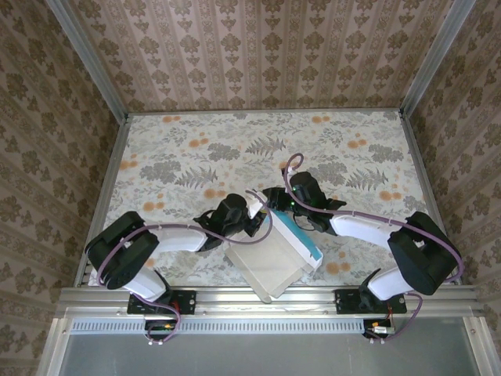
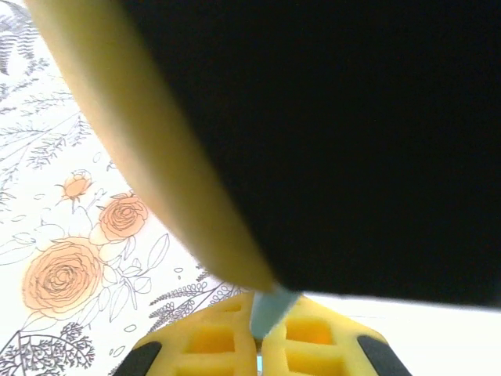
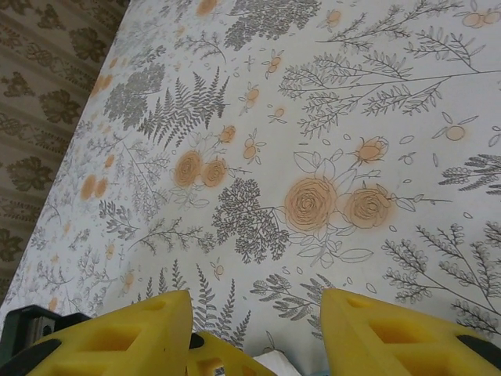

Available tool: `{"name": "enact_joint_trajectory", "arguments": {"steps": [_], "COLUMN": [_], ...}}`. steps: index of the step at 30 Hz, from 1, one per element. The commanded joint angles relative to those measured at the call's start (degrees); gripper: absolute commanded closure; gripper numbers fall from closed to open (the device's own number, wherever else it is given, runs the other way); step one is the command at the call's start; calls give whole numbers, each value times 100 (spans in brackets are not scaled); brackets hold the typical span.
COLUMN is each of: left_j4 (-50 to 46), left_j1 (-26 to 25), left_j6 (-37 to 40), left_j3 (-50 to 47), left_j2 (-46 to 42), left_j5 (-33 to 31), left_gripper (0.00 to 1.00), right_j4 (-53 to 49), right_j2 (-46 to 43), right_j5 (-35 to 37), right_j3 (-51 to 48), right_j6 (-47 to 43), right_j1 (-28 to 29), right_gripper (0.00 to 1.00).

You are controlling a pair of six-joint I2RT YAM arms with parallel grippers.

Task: Fold the paper box

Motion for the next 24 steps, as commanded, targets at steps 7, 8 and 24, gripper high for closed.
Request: {"name": "enact_joint_trajectory", "arguments": {"steps": [7, 8, 24], "left_j4": [102, 89, -539], "left_j1": [7, 24, 172], "left_j6": [-113, -166, -1796], "left_j3": [-459, -518, -1318], "left_j2": [-529, -596, -1618], "left_j5": [-2382, -2545, -4475], "left_gripper": [92, 92, 87], "right_j4": [-1935, -2193, -5085], "right_j2": [-1260, -1358, -2126], "right_j5": [-393, -456, -304], "right_j3": [566, 635, 1161], "right_j6": [-339, -425, -1154], "right_j1": [-241, -288, -802], "right_gripper": [41, 39, 41]}}
